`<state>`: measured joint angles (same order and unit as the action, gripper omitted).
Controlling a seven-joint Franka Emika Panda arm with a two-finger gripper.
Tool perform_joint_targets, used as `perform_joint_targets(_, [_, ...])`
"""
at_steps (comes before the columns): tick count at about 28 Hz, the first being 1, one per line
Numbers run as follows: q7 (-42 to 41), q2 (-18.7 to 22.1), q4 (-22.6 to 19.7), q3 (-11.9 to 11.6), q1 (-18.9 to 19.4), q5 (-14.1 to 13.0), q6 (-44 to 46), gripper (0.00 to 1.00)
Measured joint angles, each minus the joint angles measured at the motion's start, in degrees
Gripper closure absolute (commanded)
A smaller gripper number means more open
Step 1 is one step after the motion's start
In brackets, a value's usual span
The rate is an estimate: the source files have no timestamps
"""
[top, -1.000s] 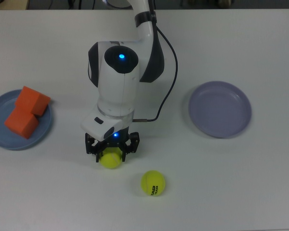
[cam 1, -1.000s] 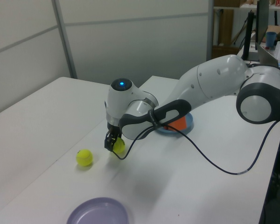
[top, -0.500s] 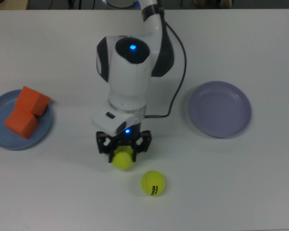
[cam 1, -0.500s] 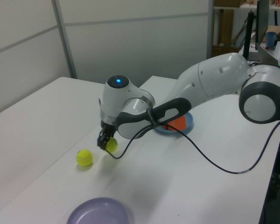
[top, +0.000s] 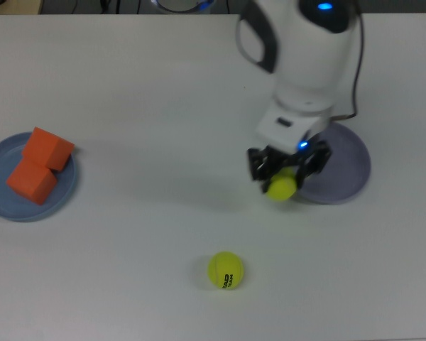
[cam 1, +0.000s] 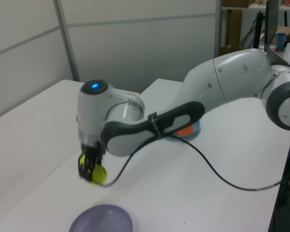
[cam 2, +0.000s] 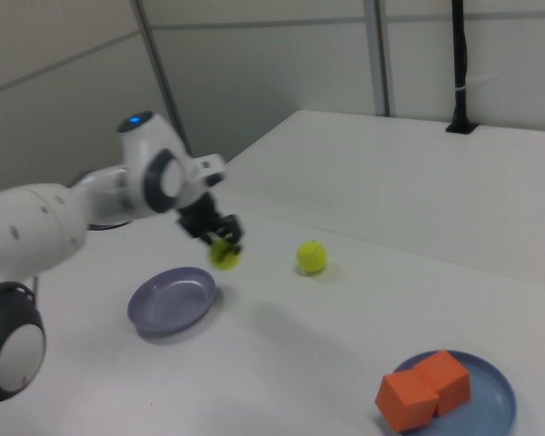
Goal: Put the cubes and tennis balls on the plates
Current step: 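Carry the tennis ball onto the lavender plate and release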
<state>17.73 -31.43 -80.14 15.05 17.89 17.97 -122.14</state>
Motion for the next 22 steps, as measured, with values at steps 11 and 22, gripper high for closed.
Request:
perform_joint_targets(11, [8.75, -1.32, -2.01, 0.69, 9.1, 3.35, 6.7, 0.0])
perform_joint_targets(22, [9.72, -1.8, -1.42, 0.64, 9.43, 5.19, 6.63, 0.0])
